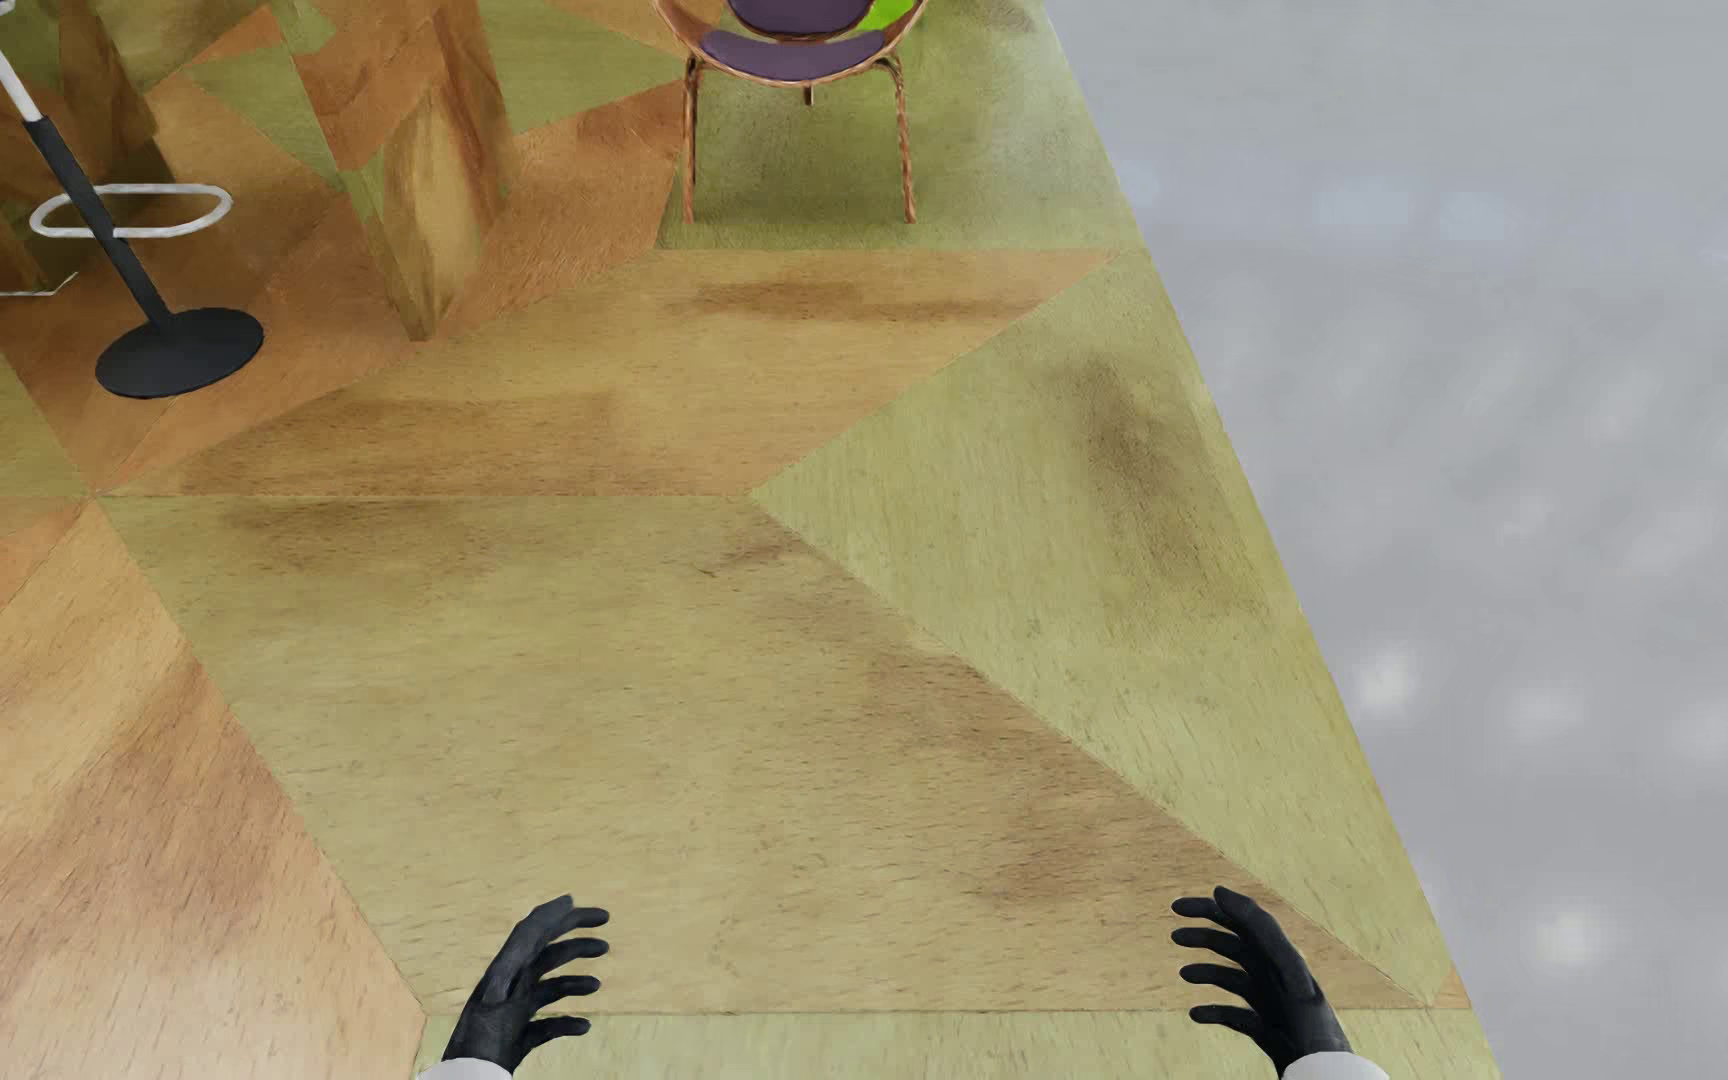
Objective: Go to the dark chair
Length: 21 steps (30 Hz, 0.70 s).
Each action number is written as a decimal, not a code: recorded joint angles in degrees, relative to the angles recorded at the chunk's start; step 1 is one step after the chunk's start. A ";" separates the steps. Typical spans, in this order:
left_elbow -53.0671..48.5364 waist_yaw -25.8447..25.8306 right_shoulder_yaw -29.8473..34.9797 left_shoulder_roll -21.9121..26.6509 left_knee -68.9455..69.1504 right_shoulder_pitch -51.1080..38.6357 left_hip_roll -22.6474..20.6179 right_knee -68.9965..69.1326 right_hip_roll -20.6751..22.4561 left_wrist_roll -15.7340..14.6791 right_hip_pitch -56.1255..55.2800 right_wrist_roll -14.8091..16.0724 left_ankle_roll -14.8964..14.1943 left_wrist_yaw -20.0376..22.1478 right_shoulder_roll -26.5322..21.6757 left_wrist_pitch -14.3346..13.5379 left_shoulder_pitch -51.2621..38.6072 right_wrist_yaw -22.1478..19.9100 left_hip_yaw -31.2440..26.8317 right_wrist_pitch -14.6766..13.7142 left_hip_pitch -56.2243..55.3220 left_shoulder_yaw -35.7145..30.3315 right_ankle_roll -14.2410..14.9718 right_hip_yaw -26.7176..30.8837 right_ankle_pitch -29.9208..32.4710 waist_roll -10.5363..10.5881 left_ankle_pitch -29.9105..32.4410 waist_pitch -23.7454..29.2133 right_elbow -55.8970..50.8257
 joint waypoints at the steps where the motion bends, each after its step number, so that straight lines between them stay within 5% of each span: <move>1: 2.51 0.41 -0.90 -0.79 -2.89 1.33 1.12 1.23 0.07 0.87 0.63 0.65 1.06 -1.07 -1.25 0.10 1.64 0.12 0.51 -0.87 -1.19 -0.31 -0.30 0.09 -1.40 -0.09 -4.98 0.04 1.58; 2: 3.69 0.12 -0.36 -0.72 -11.53 1.43 3.13 4.51 0.00 2.20 -0.13 1.63 7.55 -2.53 -1.03 1.20 3.41 -0.31 -0.56 -0.20 -3.00 -0.13 -0.01 -0.15 -3.74 -0.20 -13.20 0.74 0.20; 3: 5.81 0.68 1.36 -0.74 -11.96 1.34 4.66 7.52 -0.42 3.12 -0.68 2.14 -6.31 -3.97 -0.42 2.96 4.12 -1.28 0.22 1.07 -2.92 1.23 0.61 0.02 -7.04 -0.79 -9.76 1.02 0.19; 4: 7.38 1.11 1.87 -0.46 -12.04 1.10 4.54 9.62 -1.01 3.32 -0.82 1.96 -1.81 -4.82 0.59 5.10 3.78 -2.34 1.11 3.05 -2.40 0.29 1.48 0.07 -9.24 -1.44 -7.91 1.25 0.30; 6: 6.48 0.07 2.07 0.04 -12.08 1.46 2.68 12.99 -1.88 1.77 -0.98 0.10 -1.44 -4.38 2.30 8.03 3.73 -3.51 1.17 5.89 -0.81 -0.99 2.03 1.15 -12.36 -4.49 -10.16 1.97 -0.24; 9: 4.54 -2.14 -0.90 0.18 -11.29 4.88 2.16 16.03 -2.56 -3.89 -1.61 -1.44 -2.04 0.40 2.25 4.76 -0.21 -2.69 1.19 4.21 2.39 -2.76 0.54 0.80 -15.74 -6.87 -14.29 3.49 1.61; 11: 2.79 -2.12 -2.58 -3.23 -1.41 6.62 1.25 16.75 -3.07 -6.27 0.70 -0.12 -1.37 3.44 -0.31 0.53 -3.00 -2.90 0.06 4.03 -0.38 -3.14 0.66 0.84 -18.88 -6.01 -10.95 5.50 2.55; 12: 3.86 -1.37 -2.98 -3.92 5.56 6.12 1.09 13.93 -2.46 -6.97 3.04 1.24 3.13 3.71 -1.77 -0.61 -2.55 -3.83 -0.76 3.96 -3.93 -4.06 0.74 0.95 -18.72 -3.91 -4.23 5.82 3.25; 13: 4.75 -0.19 -3.22 -3.02 7.72 5.07 1.45 11.21 -2.31 -7.32 5.42 2.59 7.72 2.60 -1.68 -0.57 -1.70 -5.01 -0.19 3.85 -6.98 -3.60 0.85 1.25 -18.67 -2.19 -0.87 5.99 2.66; 15: 1.90 2.43 -1.00 -0.96 -2.48 1.02 4.28 22.06 -2.46 -4.47 2.92 3.15 11.27 0.07 -0.12 2.27 1.92 -5.58 2.02 3.41 -11.84 -1.90 2.59 0.01 -14.82 2.05 -4.56 6.93 -0.06; 16: 6.16 2.32 0.73 1.11 -7.01 -3.00 5.30 34.43 -2.54 -2.13 -2.21 2.18 -2.58 -0.14 1.58 2.98 3.87 -4.89 1.53 4.50 -9.63 -1.96 3.78 0.29 -6.33 3.24 -6.50 7.28 0.80; 17: 9.44 2.03 0.63 2.61 -7.00 -3.77 4.72 39.52 -3.00 -0.62 -6.49 1.14 -2.35 0.53 3.15 4.45 4.56 -3.60 1.83 5.27 -7.92 -3.22 4.95 0.89 -1.18 2.96 -8.15 6.57 1.02; 19: 4.25 0.06 -0.01 -0.87 -8.86 -0.27 3.06 26.15 -3.92 -1.14 -11.41 0.02 -2.66 3.92 3.19 7.91 3.71 -0.56 2.24 4.20 -2.95 -2.70 6.67 2.24 -9.52 -0.09 -10.11 6.43 1.09; 20: 0.61 -1.55 -0.34 -4.17 -3.39 -0.46 2.25 18.44 -4.59 -1.77 -12.84 -0.29 -1.48 5.23 1.31 8.05 2.57 0.81 1.71 3.05 -3.37 -1.23 6.36 2.56 -4.55 -1.73 -10.25 6.91 2.91; 21: 1.72 -0.31 -1.53 -4.04 5.55 0.04 2.10 18.71 -3.93 -2.42 -11.18 -0.52 0.53 4.75 -1.55 6.36 1.63 1.23 0.46 2.12 -7.00 -3.66 0.61 2.31 -6.07 -1.51 -4.34 6.45 3.56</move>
